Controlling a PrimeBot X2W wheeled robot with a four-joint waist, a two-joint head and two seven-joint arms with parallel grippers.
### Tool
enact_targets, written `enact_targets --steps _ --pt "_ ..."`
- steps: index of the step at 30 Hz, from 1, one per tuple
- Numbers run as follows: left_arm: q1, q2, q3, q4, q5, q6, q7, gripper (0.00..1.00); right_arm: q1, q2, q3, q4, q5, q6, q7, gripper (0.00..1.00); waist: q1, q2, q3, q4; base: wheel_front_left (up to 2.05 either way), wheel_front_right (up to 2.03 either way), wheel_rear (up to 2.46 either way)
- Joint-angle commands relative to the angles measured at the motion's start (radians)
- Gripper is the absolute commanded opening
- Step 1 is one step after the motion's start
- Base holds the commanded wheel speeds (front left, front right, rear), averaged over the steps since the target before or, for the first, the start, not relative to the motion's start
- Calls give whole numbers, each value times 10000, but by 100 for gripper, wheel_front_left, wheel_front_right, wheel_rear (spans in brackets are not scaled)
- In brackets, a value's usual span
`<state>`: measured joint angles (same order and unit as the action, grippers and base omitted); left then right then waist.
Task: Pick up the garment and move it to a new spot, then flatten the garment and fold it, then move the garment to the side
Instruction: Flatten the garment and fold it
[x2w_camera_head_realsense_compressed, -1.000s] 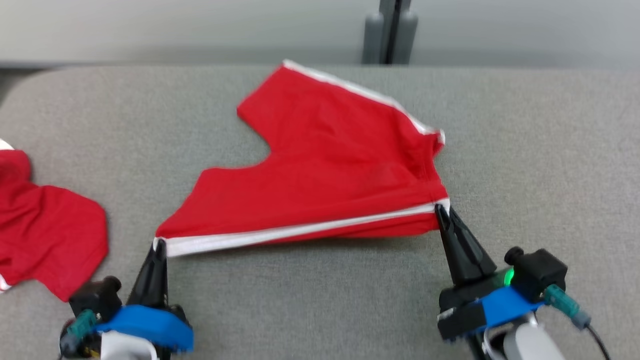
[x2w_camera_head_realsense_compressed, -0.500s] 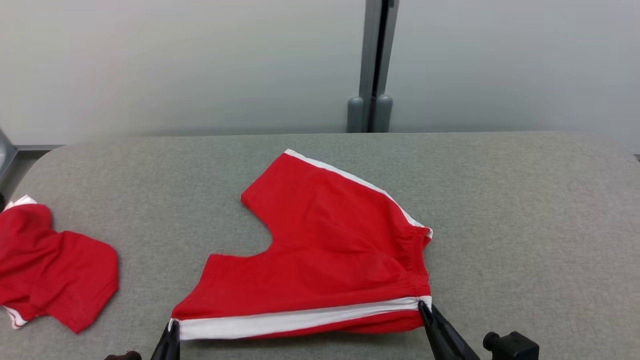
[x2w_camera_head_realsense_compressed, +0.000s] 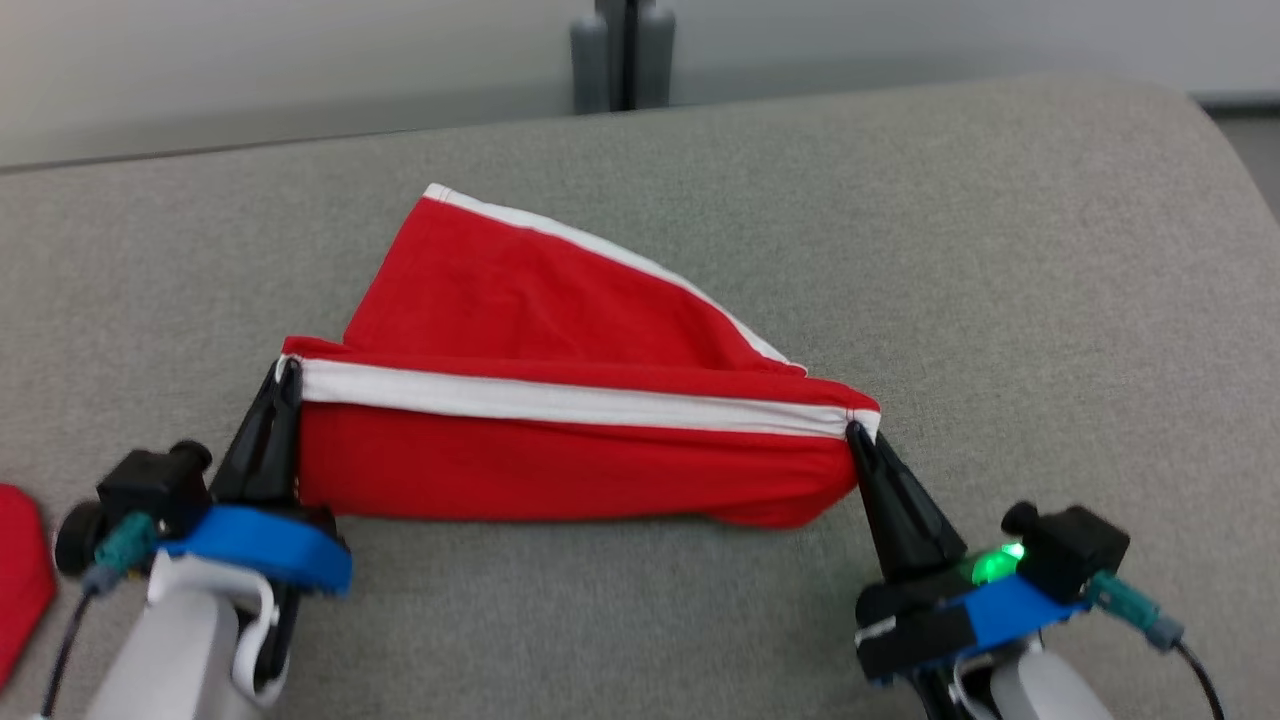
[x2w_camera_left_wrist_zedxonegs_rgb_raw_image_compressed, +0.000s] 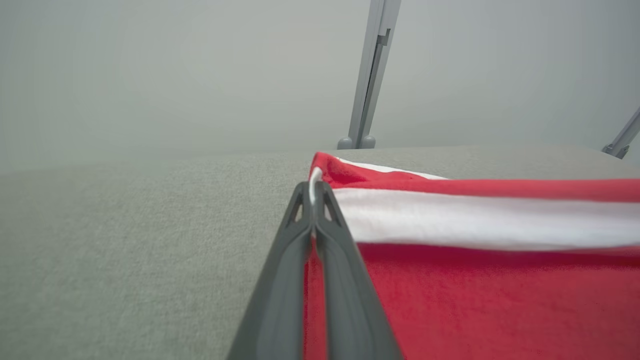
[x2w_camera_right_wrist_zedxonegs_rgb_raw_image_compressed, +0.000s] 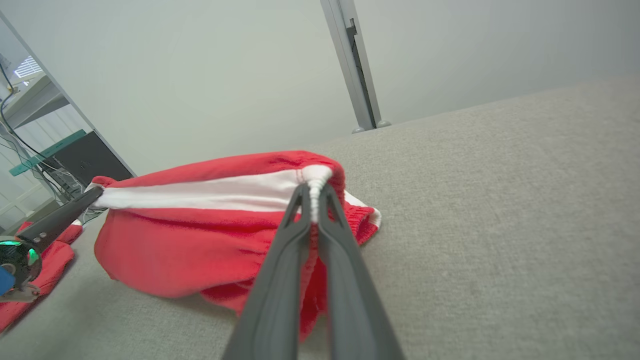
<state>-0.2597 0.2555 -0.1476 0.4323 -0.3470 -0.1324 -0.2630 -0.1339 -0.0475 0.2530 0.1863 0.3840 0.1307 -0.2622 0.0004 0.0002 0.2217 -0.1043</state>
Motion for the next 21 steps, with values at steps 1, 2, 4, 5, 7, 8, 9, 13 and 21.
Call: enact_targets --steps 1,2,4,5,7,8,9,13,21 --pt "-909 317 -329 37 -153 30 -27 0 -565 -59 -19 47 463 1 -41 0 -4 -2 620 -58 0 0 0" --pt "-1273 477 -470 52 -237 30 -27 0 -761 -57 -33 83 652 1 -41 0 -4 -2 849 -136 0 0 0" --pt "-1634 606 -664 44 -280 31 -29 0 -987 -49 3 81 794 1 -40 0 -4 -2 1062 -208 0 0 0" --pt "-1945 734 -848 37 -323 30 -26 0 -1204 -49 111 52 834 1 -41 0 -4 -2 1287 -289 0 0 0" --pt "-2541 893 -1176 85 -492 30 -26 0 -1586 -48 389 -24 711 3 -41 0 -4 -2 1710 -433 0 0 0" --pt "-2806 1011 -1351 139 -509 30 -26 0 -1699 -63 378 -42 829 1 -40 0 -4 -2 1900 -508 0 0 0" --pt "-3328 1129 -1503 307 -625 30 -24 0 -2003 -54 470 -161 952 3 -41 0 -4 -2 2276 -645 0 0 0" --pt "-4163 1239 -1345 653 -769 30 -27 0 -2399 -53 496 -382 1306 3 -40 0 -4 -2 2937 -898 0 0 0" --pt "-5368 1404 -1704 1063 -588 30 -26 0 -2849 -46 565 -758 1594 3 -40 0 -4 -2 3592 -1117 0 0 0"
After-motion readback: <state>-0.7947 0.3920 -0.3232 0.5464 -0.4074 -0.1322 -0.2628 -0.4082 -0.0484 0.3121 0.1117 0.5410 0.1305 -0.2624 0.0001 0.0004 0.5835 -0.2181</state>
